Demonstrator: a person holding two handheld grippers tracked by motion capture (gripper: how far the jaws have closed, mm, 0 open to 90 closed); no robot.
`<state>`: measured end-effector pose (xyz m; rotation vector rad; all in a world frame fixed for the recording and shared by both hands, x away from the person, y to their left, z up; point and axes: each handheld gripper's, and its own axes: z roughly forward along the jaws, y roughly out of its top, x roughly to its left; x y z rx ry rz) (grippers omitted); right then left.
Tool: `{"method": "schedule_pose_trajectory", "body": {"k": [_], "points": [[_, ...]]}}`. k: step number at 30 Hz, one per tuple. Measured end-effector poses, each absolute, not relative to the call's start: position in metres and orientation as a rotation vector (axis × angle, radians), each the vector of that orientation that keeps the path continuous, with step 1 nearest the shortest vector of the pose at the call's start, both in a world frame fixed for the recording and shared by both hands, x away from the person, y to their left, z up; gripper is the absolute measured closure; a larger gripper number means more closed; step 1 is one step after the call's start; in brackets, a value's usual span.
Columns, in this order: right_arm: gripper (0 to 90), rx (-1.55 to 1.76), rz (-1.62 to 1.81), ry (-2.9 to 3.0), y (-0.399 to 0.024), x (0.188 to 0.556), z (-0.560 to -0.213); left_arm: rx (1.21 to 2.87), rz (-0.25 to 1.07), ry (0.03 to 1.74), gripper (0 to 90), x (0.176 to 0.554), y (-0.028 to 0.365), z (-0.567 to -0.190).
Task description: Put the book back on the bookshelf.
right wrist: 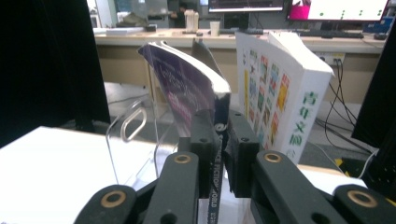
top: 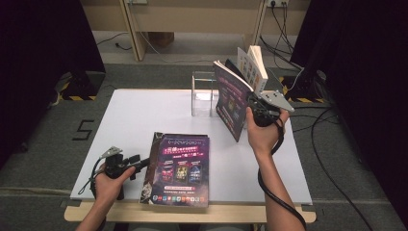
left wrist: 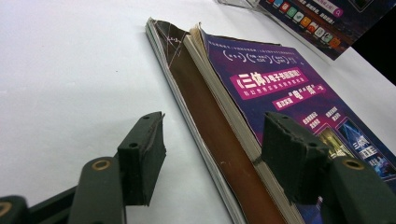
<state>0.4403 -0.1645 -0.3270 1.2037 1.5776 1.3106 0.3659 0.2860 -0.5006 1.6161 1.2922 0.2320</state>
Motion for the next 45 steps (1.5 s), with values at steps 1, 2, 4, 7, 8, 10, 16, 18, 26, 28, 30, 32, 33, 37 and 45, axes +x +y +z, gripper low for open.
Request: {"method": "schedule_pose_trajectory", "body": {"k": [1,2,4,7,8,10,16,18,26,28,30,32,33,37,45], "points": [[81.4,1.210,1.308,1.585,-0.165,0.438,-0.327,1.616,0.232,1.292,38.4,0.366,0.286,-0.501],[80.7,1.217,1.304,1.591,-0.165,0.437,-0.327,1.615,0.231,1.292,38.4,0.366,0.286,-0.501],[80.0,1.211,1.300,1.591,-0.166,0.435,-0.326,1.615,0.229,1.292,38.4,0.366,0.286,-0.501],[79.4,1.211,1.288,1.604,-0.167,0.435,-0.326,1.614,0.229,1.293,38.4,0.366,0.286,-0.501],[78.9,1.220,1.289,1.614,-0.166,0.436,-0.326,1.614,0.230,1.292,38.4,0.366,0.286,-0.501],[77.7,1.212,1.279,1.623,-0.166,0.438,-0.324,1.614,0.230,1.292,38.4,0.366,0.286,-0.501],[74.7,1.218,1.263,1.660,-0.161,0.450,-0.319,1.614,0.233,1.290,38.4,0.366,0.287,-0.500],[73.9,1.216,1.261,1.669,-0.160,0.454,-0.317,1.614,0.233,1.290,38.4,0.366,0.288,-0.500],[73.9,1.217,1.228,1.726,-0.156,0.470,-0.313,1.610,0.228,1.291,38.4,0.366,0.287,-0.500],[74.5,1.230,1.231,1.736,-0.155,0.473,-0.313,1.611,0.228,1.293,38.4,0.366,0.287,-0.501],[75.8,1.237,1.216,1.742,-0.155,0.475,-0.312,1.613,0.229,1.293,38.4,0.367,0.288,-0.501],[78.7,1.241,1.206,1.750,-0.155,0.477,-0.311,1.615,0.228,1.293,38.4,0.367,0.287,-0.501],[79.9,1.244,1.201,1.754,-0.155,0.477,-0.310,1.615,0.228,1.293,38.4,0.367,0.287,-0.501],[83.9,1.277,1.185,1.765,-0.156,0.480,-0.307,1.616,0.224,1.291,38.4,0.367,0.286,-0.502],[84.4,1.276,1.218,1.739,-0.155,0.480,-0.307,1.616,0.228,1.292,38.4,0.367,0.288,-0.502]]}}
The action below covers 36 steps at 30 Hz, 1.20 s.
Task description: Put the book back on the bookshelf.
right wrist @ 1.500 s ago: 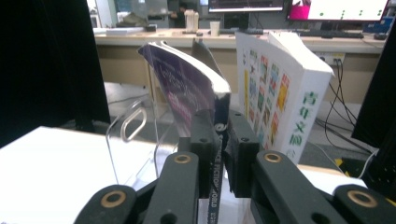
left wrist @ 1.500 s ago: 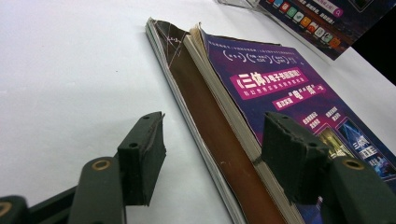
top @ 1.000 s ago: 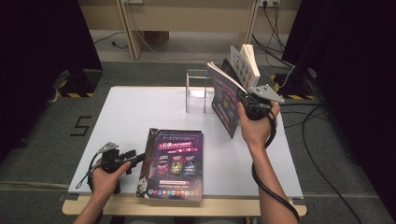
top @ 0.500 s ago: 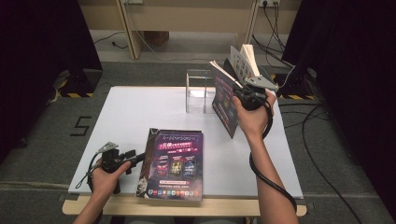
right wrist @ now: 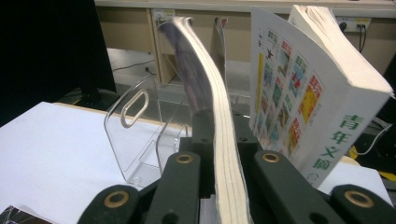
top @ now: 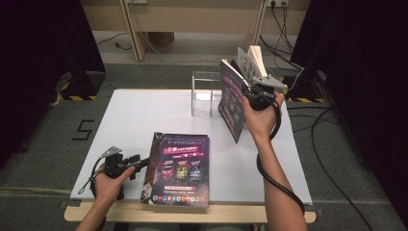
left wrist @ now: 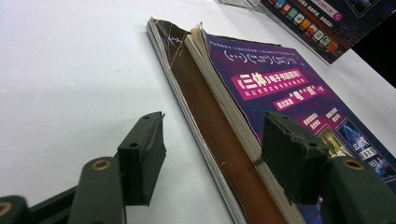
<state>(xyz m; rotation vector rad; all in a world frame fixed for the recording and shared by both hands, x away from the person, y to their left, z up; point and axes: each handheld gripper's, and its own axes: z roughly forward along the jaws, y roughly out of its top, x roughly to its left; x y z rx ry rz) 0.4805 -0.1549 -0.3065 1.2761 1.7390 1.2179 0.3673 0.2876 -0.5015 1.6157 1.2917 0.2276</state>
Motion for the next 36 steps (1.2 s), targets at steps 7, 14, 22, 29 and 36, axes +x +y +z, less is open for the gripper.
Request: {"method": "schedule_pose_trajectory", "body": {"k": [7,14,22,29,36], "points": [[84.5,1.261,1.238,1.722,-0.147,0.484,-0.304,1.612,0.225,1.295,38.5,0.367,0.289,-0.501],[84.4,1.259,1.243,1.706,-0.143,0.488,-0.301,1.609,0.225,1.295,38.5,0.367,0.289,-0.501],[84.5,1.265,1.250,1.696,-0.142,0.493,-0.300,1.609,0.228,1.296,38.5,0.367,0.290,-0.501],[84.4,1.262,1.258,1.670,-0.143,0.495,-0.299,1.610,0.229,1.296,38.6,0.367,0.290,-0.501],[84.5,1.266,1.267,1.656,-0.143,0.498,-0.297,1.610,0.230,1.295,38.6,0.367,0.290,-0.501]]}}
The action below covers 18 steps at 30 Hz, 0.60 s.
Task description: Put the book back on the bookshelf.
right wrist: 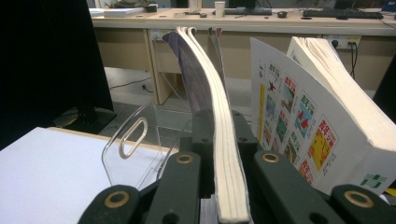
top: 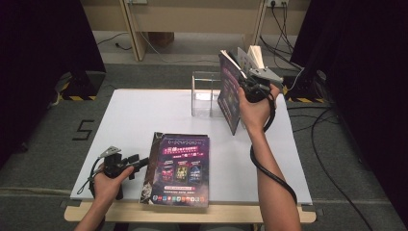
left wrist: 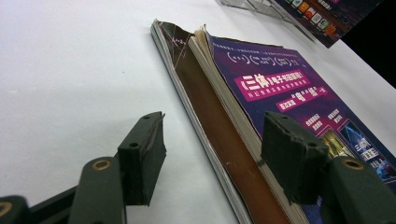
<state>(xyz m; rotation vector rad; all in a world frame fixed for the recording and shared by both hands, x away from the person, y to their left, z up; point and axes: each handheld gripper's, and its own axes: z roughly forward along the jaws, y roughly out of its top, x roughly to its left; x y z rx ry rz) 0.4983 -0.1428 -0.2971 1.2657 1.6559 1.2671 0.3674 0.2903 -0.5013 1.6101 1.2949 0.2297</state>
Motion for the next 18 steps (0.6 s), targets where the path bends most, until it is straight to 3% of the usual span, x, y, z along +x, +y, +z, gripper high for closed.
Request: {"method": "schedule_pose_trajectory", "body": {"k": [18], "points": [[84.5,1.280,1.284,1.629,-0.1395,0.5072,-0.2949,1.609,0.231,1.297,38.6,0.3676,0.2914,-0.5016]]}}
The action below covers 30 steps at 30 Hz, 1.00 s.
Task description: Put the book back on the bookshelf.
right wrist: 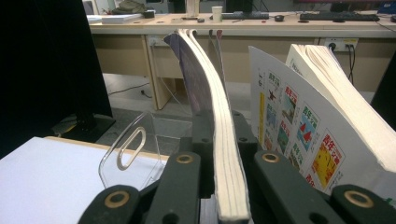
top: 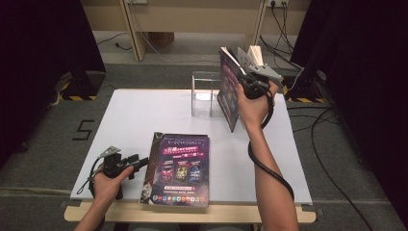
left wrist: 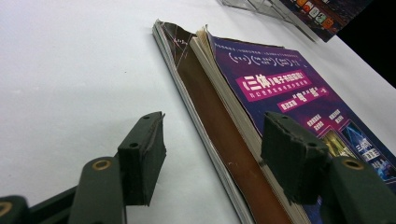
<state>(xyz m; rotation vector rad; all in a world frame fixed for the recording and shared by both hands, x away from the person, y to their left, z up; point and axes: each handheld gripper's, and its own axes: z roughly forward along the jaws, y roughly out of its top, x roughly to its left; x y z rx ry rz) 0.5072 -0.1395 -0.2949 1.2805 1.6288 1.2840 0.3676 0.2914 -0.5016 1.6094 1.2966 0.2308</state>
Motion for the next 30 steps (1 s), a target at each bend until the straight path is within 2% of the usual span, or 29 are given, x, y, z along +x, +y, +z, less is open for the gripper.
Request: {"method": "schedule_pose_trajectory", "body": {"k": [30], "points": [[84.5,1.299,1.285,1.598,-0.134,0.528,-0.294,1.605,0.229,1.301,38.7,0.368,0.293,-0.502]]}}
